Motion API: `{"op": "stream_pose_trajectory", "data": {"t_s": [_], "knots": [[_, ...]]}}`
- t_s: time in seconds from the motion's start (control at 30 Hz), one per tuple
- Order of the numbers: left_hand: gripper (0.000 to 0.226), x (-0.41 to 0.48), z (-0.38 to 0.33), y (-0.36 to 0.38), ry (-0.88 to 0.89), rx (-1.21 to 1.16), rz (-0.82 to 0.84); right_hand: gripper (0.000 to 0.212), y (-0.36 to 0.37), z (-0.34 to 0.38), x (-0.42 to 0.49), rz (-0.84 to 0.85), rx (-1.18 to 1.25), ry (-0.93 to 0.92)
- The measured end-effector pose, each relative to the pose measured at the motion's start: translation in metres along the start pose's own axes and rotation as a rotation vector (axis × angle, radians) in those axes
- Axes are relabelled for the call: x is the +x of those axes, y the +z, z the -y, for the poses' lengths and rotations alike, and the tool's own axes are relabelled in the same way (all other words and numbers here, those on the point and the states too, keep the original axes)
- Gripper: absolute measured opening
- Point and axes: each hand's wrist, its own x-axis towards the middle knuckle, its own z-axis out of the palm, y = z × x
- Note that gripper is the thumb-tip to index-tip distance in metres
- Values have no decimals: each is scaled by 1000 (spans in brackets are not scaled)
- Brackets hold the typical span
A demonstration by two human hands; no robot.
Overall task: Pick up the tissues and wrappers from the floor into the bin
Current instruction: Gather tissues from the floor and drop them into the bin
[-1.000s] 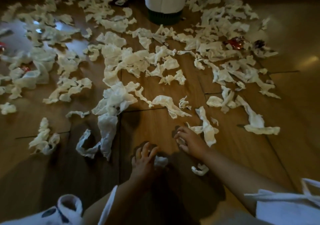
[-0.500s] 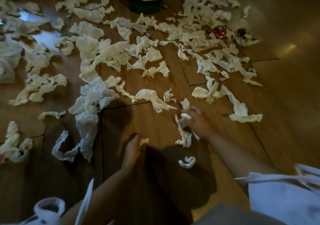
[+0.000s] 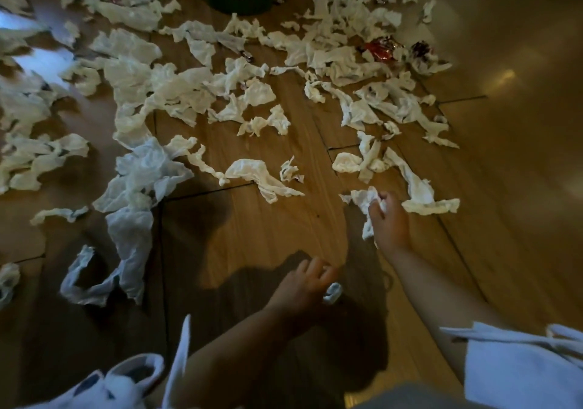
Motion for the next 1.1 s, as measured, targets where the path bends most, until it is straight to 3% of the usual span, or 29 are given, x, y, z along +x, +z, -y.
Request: {"op": "stream_pose_trajectory", "data": {"t_s": [0.13,0.27,0.33,0.4,0.47,0.57,0.67,0.83,0.93,1.1], "knots": [[56,13,-3,13,3,254,210,35,10,2,27,134,32,76],[46,10,0,9,-113,159,232,36,26,2,35,309,-248,-70],[45,13,8,-9,-231,-101,113,35,35,-3,27,370,-316,-135],[40,24,25,-35,-323,-283,-130,39,41,-8,13,393,-355,-146],[33,41,46,-61,-355,-327,-371,44,41,-14,-2,451,-442,-178],[33,68,76,-98,-399,-195,-481,40,36,-22,-19,514,-498,-283],[39,91,96,-116,-458,29,-431,36,32,-23,-21,592,-457,-228],[49,122,95,-104,-434,-48,-230,44,30,-15,-13,609,-363,-173],[57,128,91,-83,-458,-47,-43,40,32,-27,-15,543,-382,-277],[52,103,85,-58,-391,21,-130,23,34,-44,-24,337,-353,-285]]}}
